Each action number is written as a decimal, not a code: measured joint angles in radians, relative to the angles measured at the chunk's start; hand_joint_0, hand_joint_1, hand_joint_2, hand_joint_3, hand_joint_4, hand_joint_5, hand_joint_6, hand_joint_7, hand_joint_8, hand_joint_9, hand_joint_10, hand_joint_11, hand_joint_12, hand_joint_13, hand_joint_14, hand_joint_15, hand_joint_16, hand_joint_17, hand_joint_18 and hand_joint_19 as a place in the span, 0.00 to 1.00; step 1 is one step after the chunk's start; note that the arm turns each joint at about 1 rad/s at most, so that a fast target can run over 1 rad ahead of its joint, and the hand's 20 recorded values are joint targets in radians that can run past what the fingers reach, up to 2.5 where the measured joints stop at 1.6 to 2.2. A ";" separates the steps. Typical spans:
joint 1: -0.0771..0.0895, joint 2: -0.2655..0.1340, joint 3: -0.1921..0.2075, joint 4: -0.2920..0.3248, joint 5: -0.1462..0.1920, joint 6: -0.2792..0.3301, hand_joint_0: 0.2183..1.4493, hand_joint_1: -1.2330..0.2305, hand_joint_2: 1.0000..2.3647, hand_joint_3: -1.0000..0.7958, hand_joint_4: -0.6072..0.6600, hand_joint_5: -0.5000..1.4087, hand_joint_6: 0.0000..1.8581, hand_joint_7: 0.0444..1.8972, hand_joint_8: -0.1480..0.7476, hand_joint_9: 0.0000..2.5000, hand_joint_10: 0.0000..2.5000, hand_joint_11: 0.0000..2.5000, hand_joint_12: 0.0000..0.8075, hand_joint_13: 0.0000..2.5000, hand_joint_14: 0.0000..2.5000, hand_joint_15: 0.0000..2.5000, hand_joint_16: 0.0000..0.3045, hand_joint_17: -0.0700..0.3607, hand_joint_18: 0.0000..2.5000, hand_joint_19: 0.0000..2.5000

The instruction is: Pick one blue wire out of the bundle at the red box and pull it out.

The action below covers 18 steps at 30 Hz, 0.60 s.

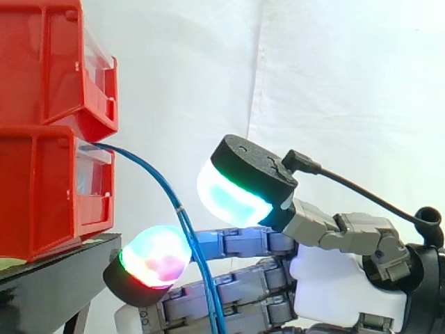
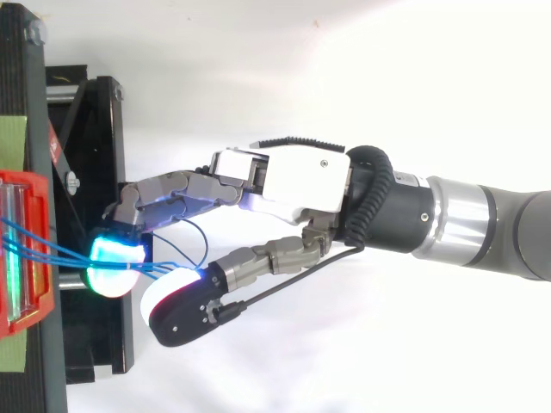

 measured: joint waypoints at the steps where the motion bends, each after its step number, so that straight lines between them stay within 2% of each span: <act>1: 0.000 0.000 0.002 0.000 0.000 0.000 0.30 0.40 0.00 0.32 0.71 0.20 0.27 0.60 0.44 0.25 0.00 0.03 0.41 0.15 0.00 0.07 0.17 0.43 0.11 0.10; 18: -0.006 -0.011 0.008 0.006 0.007 -0.013 0.30 0.40 0.00 0.32 0.71 0.20 0.27 0.61 0.45 0.25 0.00 0.04 0.41 0.16 0.00 0.07 0.17 0.43 0.11 0.10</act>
